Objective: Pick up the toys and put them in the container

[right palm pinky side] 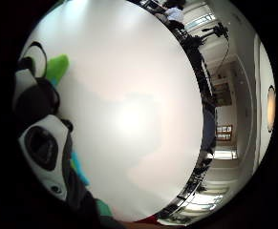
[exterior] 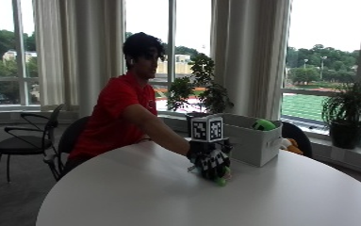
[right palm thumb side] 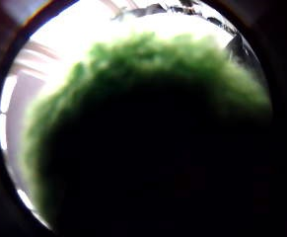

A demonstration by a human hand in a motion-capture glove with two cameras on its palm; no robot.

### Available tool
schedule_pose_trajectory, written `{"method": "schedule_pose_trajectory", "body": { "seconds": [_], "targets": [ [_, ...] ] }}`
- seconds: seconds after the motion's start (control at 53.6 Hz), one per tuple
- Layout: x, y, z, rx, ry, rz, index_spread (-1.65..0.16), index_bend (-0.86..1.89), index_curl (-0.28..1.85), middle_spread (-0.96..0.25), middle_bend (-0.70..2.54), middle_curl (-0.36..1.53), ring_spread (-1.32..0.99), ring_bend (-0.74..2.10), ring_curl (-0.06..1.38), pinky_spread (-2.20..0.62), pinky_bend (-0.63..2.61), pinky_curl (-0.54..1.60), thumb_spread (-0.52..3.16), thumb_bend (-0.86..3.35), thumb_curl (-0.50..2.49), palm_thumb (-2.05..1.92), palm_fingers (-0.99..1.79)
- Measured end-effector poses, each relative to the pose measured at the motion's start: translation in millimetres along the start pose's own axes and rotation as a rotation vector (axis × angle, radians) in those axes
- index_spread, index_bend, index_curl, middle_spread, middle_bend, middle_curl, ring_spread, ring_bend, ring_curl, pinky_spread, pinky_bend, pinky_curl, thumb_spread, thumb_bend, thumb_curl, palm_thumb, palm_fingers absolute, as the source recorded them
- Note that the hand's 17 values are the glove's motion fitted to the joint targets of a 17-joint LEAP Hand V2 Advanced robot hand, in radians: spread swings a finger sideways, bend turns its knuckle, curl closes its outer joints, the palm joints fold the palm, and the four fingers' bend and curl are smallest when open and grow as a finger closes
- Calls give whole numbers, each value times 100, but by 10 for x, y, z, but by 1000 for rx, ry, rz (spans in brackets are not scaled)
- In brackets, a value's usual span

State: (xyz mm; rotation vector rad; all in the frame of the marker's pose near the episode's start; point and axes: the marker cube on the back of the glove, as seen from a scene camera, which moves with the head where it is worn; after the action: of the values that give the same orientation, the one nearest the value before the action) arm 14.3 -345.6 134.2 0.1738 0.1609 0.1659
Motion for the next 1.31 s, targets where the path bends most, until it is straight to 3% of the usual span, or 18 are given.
{"method": "schedule_pose_trajectory", "body": {
  "seconds": [0.392, 0.877, 1.045, 1.157, 1.231, 1.306],
  "targets": [
    [-157, 74, -754, 86, -91, -85, -46, 67, 79, -37, 96, 64, -42, 111, 54, -45, 91, 38, 63, 16, 82, 64, 126],
    [-1745, 332, -2788, 297, -296, -303, -47, 64, 103, -29, 105, 67, -38, 121, 51, -44, 96, 41, 34, 13, 102, 61, 122],
    [-2070, 427, -2988, 321, -293, -402, -48, 62, 109, -28, 105, 66, -38, 123, 50, -44, 96, 42, 29, 12, 108, 61, 122],
    [-2248, 329, -3131, 206, -521, -404, -48, 61, 113, -28, 104, 66, -38, 123, 49, -44, 97, 42, 26, 11, 111, 61, 121],
    [-2618, 650, -2992, 288, -314, -631, -48, 60, 115, -28, 103, 65, -37, 122, 48, -45, 96, 42, 25, 10, 113, 60, 120],
    [-2687, 609, -2905, 306, -205, -461, -49, 59, 117, -28, 102, 65, -37, 123, 47, -45, 97, 42, 25, 10, 115, 60, 120]
  ]
}}
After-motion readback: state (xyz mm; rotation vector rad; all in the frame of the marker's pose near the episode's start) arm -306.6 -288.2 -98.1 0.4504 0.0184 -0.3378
